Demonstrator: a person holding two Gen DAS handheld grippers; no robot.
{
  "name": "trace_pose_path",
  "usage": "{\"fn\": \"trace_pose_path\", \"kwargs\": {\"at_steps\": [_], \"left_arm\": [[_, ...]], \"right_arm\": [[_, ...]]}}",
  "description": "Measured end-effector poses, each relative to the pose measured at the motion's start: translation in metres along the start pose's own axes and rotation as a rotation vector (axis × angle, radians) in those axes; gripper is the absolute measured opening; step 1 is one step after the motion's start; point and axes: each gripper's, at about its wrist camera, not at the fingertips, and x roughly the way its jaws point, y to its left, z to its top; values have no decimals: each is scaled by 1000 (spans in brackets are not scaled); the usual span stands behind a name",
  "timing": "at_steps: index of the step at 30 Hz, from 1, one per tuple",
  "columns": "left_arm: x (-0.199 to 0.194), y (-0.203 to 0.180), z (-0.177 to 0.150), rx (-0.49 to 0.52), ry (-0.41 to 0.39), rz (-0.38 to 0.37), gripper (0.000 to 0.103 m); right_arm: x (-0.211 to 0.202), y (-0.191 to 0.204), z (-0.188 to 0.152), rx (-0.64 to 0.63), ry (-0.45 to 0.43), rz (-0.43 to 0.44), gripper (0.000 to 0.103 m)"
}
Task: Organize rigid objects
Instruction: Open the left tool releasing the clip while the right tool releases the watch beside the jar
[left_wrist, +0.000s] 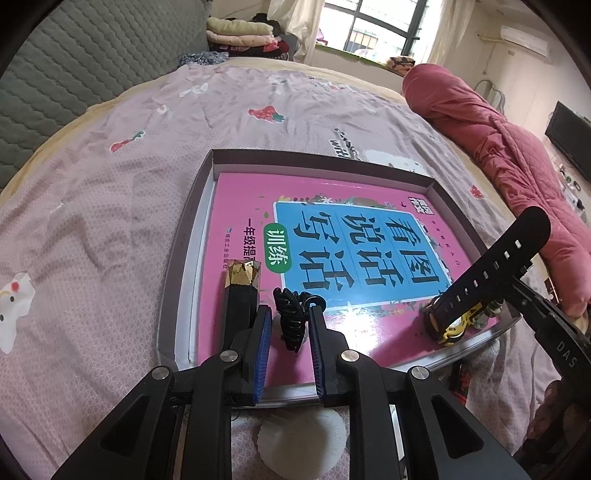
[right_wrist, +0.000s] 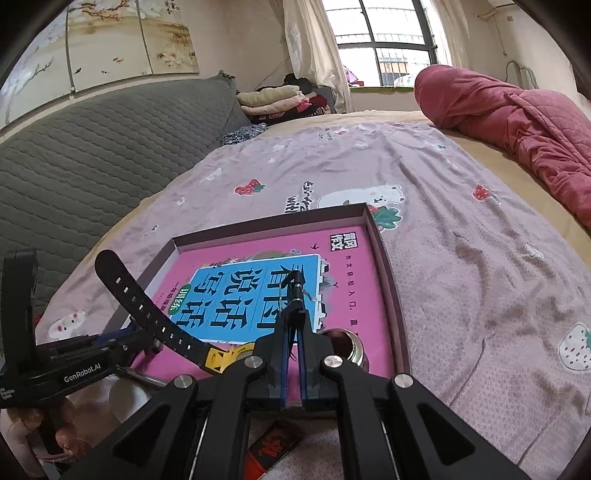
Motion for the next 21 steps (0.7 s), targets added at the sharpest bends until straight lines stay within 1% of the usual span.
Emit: {"fn": "trace_pose_path", "kwargs": {"at_steps": [6, 13, 15, 17, 21], "left_arm": [[0, 2, 1, -23, 3, -16, 22], [0, 5, 2, -31, 12, -18, 23], [-1, 6, 2, -33, 14, -16, 25], [-2, 6, 1, -32, 14, -12, 31], [-5, 7, 1, -34, 13, -13, 34]], "right_arm": [[-1, 4, -1, -27, -9, -10, 5], [-2, 5, 0, -26, -15, -10, 5], [-4, 6, 1, -28, -23, -15, 5], [-5, 4, 2, -26, -27, -23, 5], [-5, -2, 3, -4, -26, -36, 6]]}}
